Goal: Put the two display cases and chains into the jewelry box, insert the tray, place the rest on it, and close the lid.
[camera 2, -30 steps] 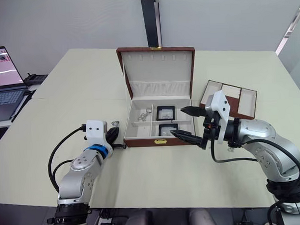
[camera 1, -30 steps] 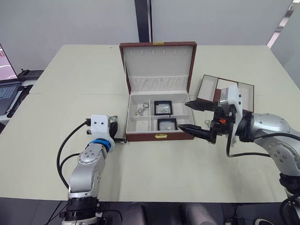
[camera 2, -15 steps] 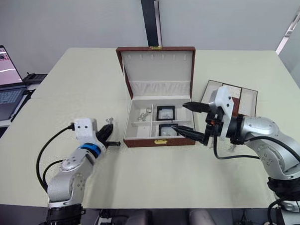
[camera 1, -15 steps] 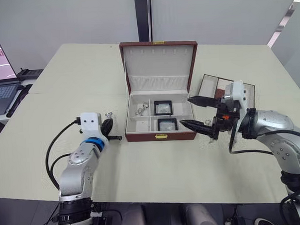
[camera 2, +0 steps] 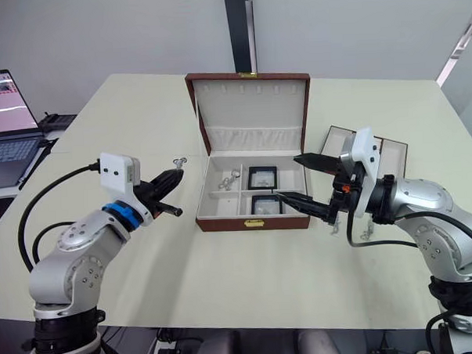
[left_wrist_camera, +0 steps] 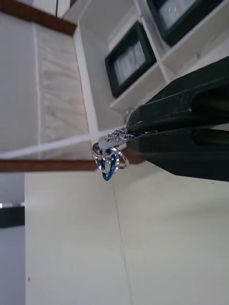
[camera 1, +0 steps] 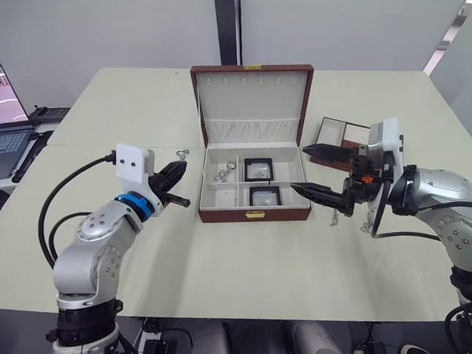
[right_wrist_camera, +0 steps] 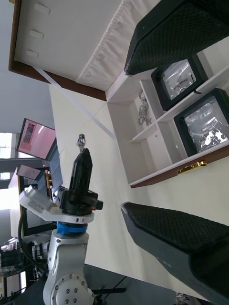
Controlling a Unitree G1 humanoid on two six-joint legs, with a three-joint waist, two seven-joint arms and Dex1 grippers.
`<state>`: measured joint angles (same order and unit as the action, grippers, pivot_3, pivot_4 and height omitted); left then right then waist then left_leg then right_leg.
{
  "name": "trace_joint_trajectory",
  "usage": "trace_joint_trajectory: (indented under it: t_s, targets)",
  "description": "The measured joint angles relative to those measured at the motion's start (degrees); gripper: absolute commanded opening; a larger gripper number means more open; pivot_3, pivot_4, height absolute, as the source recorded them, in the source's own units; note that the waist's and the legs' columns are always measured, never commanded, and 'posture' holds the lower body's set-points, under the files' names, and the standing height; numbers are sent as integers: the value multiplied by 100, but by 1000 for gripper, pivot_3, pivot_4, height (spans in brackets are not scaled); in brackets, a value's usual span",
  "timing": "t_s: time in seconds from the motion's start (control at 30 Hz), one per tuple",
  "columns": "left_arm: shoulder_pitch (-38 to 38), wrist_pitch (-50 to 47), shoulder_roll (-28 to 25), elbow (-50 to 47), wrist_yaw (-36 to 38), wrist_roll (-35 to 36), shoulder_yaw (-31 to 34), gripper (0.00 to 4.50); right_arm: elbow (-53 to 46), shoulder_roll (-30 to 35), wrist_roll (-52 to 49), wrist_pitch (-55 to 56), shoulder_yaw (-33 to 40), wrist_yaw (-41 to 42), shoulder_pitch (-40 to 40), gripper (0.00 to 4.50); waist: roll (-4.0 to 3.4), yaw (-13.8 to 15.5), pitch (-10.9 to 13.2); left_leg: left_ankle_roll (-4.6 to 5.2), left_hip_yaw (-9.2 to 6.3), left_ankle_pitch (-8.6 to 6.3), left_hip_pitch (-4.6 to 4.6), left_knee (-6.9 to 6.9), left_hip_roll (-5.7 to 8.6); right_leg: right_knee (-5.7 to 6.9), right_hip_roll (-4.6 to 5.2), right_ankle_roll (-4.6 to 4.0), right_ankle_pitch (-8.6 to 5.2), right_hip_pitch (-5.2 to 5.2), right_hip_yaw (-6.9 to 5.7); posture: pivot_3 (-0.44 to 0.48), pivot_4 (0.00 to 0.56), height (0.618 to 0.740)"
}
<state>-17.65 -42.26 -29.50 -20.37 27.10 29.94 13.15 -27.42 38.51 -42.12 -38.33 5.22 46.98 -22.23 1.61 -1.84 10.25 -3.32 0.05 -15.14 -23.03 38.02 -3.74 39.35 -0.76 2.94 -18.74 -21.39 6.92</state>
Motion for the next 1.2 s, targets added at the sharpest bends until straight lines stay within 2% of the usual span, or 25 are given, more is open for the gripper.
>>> trace_joint_trajectory:
  t_s: [0.2,0.47,0.67,1.03,1.13,1.2]
  targets:
    - [-345,-229,-522,54,984,654,-19,18,-216,-71,5,22,45,-250,219,4500,-1,-1,1,0,1,0,-1,-2,0,-4,0,0,0,0,-1,0,150,740]
    - [-617,-145,-1044,748,2108,623,-730,18,-477,-150,39,46,52,-549,527,4500,-3,-1,3,1,1,0,-4,-6,0,-19,-1,0,0,-1,0,0,150,740]
    - [-617,133,-1104,1073,2474,322,-1058,18,-643,-108,39,47,93,-601,765,4500,-3,2,3,1,0,-1,-17,-6,0,-31,-1,-1,-1,-6,-1,0,150,740]
    - [-538,547,-1079,1449,2743,109,-1069,18,-647,-83,48,55,170,-626,764,4500,-3,2,3,1,-2,-1,-17,-6,-1,-30,-1,-1,-1,-6,-2,0,150,740]
    - [-493,684,-1066,1612,2774,40,-1069,646,-647,-70,49,66,171,-602,765,4500,-3,2,3,2,-3,-1,-17,-5,-1,-30,-1,-1,-1,-6,-3,0,150,740]
    - [-462,745,-1056,1642,2817,30,-1069,1250,-647,-64,49,81,171,-589,765,4500,-3,2,3,2,-3,-1,-17,-5,-1,-30,-1,-1,-1,-6,-3,0,150,740]
